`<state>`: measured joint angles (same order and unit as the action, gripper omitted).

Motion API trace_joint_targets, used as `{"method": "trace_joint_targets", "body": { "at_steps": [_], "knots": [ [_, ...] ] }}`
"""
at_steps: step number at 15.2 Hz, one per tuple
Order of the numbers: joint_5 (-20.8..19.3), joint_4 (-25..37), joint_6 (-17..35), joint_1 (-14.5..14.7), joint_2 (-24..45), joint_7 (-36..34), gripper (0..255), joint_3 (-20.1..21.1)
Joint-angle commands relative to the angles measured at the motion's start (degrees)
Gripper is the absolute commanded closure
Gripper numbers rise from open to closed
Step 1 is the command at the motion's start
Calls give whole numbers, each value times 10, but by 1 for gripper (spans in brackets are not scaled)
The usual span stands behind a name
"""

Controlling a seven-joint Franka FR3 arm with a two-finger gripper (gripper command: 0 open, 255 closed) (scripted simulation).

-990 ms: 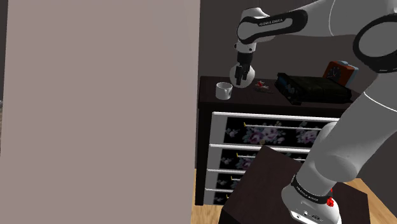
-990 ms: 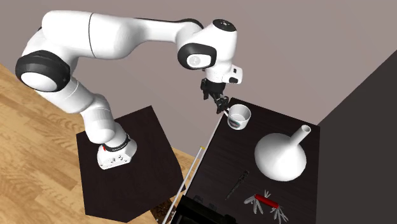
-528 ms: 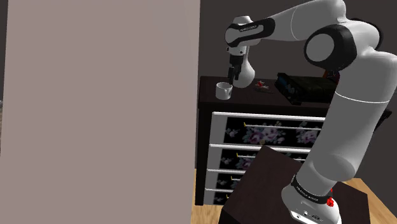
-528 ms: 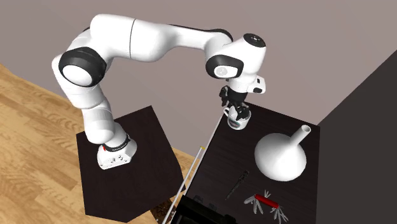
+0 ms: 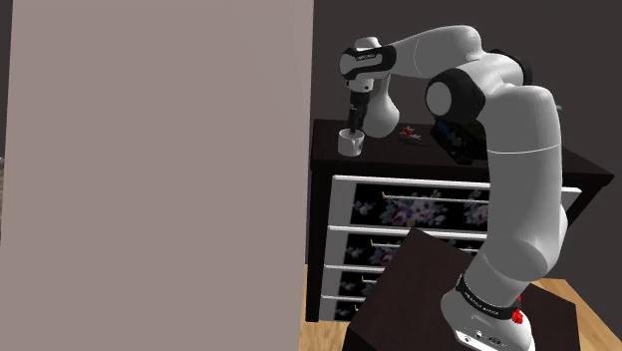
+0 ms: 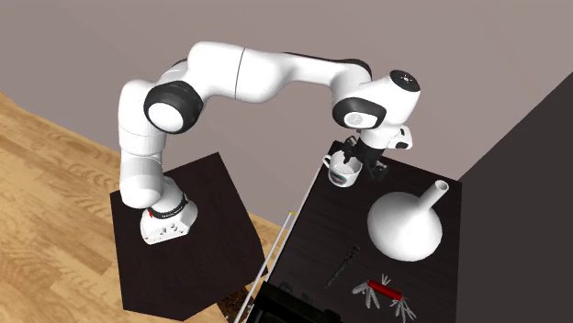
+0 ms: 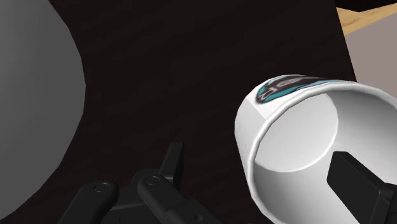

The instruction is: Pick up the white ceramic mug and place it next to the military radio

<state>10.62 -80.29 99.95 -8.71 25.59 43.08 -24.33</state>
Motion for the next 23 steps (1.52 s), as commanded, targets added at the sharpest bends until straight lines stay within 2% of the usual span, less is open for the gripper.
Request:
{"method": "trace_joint_targets", "body": {
  "at_steps": [1,6,13,14,23],
  "knots": [
    [3,-6,11,-1,5,2,0,1],
    [4,-39,45,3,7,5,0,3],
    [4,-39,45,3,7,5,0,3],
    [4,-39,45,3,7,5,255,3],
    [4,-39,45,3,7,5,255,3]
  ]
}}
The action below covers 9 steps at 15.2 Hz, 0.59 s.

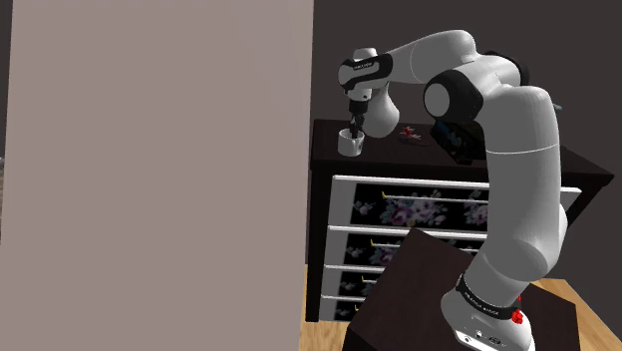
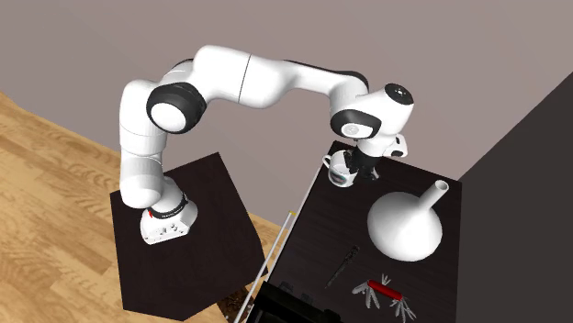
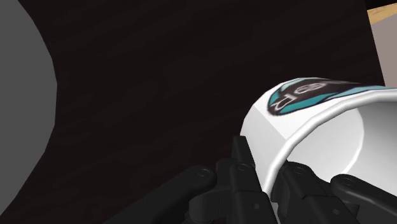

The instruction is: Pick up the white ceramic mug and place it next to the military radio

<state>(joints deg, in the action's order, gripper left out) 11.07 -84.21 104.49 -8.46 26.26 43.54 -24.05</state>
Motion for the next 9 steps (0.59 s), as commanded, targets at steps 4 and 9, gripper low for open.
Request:
{"method": "trace_joint_targets", "body": {
  "at_steps": [4,9],
  "knots": [
    [-3,25,-29,-2,-4,-2,255,-1],
    [-4,60,-66,-5,-7,-5,255,-3]
  ]
}}
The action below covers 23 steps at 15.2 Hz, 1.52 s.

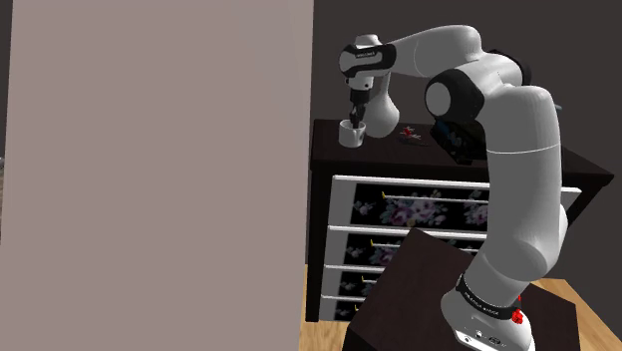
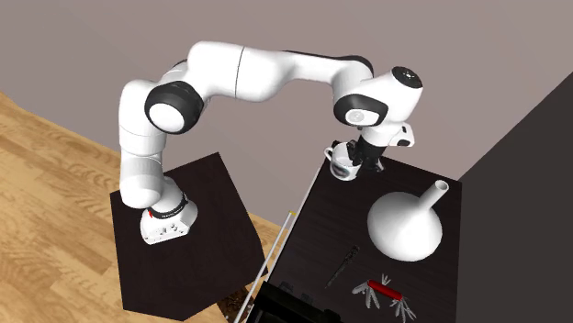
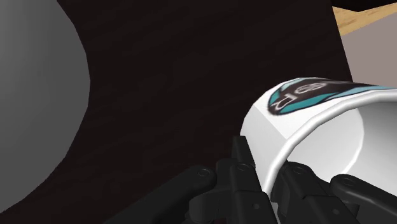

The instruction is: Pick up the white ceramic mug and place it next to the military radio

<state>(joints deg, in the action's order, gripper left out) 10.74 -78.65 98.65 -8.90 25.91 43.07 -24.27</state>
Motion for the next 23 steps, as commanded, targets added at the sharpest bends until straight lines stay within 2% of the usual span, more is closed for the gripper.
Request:
{"method": "trace_joint_targets", "body": {
  "at_steps": [1,14,23],
  "knots": [
    [-1,12,-15,-1,-3,-1,255,-1],
    [4,142,-126,-20,15,-5,255,-2],
    [22,290,-227,-52,61,-8,255,2]
  ]
}}
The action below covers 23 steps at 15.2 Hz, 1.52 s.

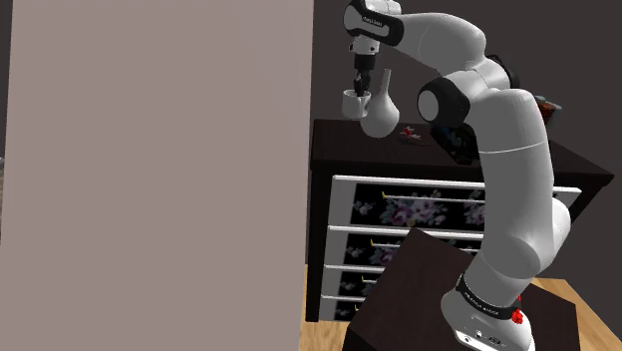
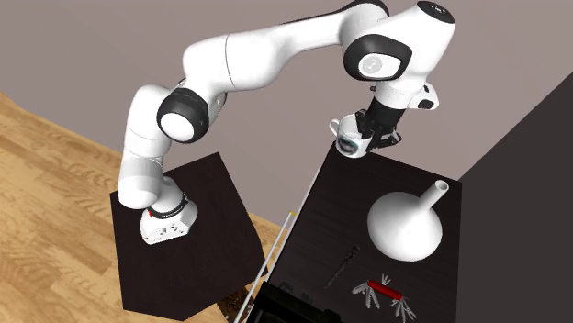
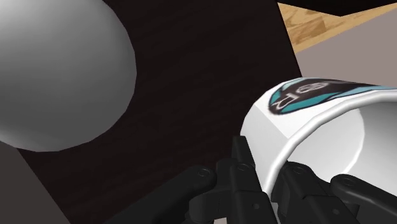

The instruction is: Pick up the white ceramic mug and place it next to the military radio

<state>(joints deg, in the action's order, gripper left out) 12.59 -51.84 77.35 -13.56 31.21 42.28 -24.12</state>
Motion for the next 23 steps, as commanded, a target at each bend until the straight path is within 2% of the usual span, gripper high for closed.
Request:
{"method": "trace_joint_targets", "body": {
  "at_steps": [1,5,10,16,23],
  "knots": [
    [5,34,-21,-9,13,-1,255,1],
    [-27,-114,34,3,-80,39,255,-18],
    [-57,-226,71,-4,-157,83,255,-38],
    [-88,-311,96,-27,-223,140,255,-63],
    [-115,-368,112,-68,-271,219,255,-100]
  ]
}}
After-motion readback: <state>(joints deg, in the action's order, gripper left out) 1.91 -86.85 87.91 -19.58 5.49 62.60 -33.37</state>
